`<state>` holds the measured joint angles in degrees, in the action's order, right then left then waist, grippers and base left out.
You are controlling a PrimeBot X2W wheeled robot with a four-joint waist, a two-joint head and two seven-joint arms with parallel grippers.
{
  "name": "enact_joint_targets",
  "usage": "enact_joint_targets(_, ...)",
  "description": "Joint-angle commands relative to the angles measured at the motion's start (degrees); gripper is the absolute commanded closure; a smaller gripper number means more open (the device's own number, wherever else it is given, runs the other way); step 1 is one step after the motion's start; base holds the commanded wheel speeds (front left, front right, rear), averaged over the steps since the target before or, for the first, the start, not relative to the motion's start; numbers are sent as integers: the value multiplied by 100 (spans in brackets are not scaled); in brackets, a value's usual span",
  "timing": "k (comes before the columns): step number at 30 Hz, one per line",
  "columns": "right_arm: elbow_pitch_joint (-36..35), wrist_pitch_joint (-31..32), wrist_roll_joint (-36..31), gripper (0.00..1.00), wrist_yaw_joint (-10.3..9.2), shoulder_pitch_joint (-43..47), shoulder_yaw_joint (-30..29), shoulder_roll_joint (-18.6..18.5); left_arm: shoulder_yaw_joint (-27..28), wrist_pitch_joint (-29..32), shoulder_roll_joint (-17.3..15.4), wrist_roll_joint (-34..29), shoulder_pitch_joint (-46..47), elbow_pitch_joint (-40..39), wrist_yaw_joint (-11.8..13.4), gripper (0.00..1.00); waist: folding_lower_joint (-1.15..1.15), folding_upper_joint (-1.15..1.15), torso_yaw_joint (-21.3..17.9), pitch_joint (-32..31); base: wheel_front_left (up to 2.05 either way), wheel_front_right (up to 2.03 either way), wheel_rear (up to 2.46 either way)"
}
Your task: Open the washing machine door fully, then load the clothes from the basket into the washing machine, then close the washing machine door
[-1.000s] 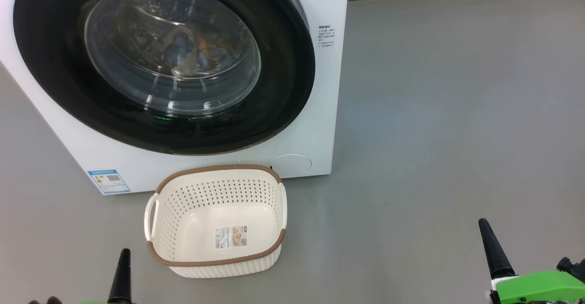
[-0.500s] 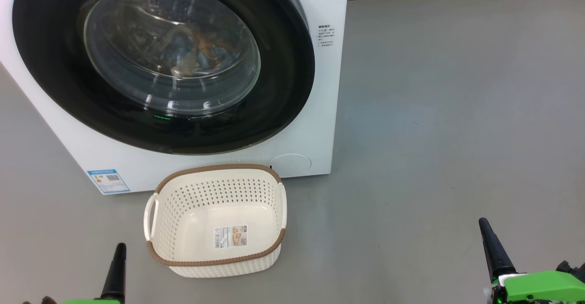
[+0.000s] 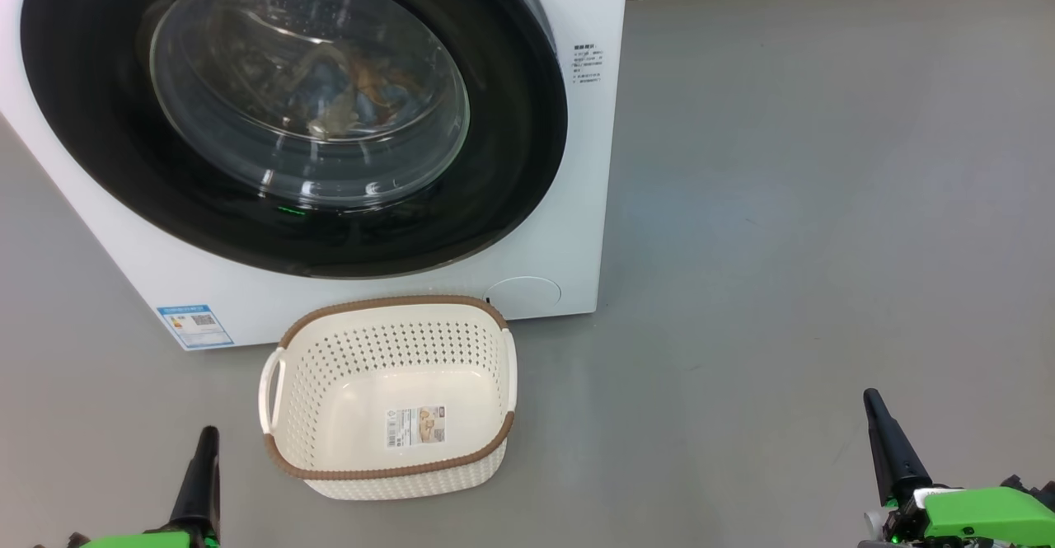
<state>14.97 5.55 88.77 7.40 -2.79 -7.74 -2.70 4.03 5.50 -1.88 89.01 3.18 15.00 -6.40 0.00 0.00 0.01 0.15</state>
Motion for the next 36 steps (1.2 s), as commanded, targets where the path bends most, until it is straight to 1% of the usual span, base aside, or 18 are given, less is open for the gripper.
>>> enact_joint_targets(1,-117,62,167,100,9,-319,120,-20,223,59,-98,151,283,-98,-96,100,0,0,0,1,0,0,0)
enact_joint_targets(4,-94,96,338,100,9,-340,119,-18,253,102,-99,313,303,-93,-109,100,0,0,-1,2,0,0,0)
enact_joint_targets(36,-94,94,339,100,9,-340,121,-18,251,101,-99,314,302,-94,-109,100,0,0,-1,2,0,0,0)
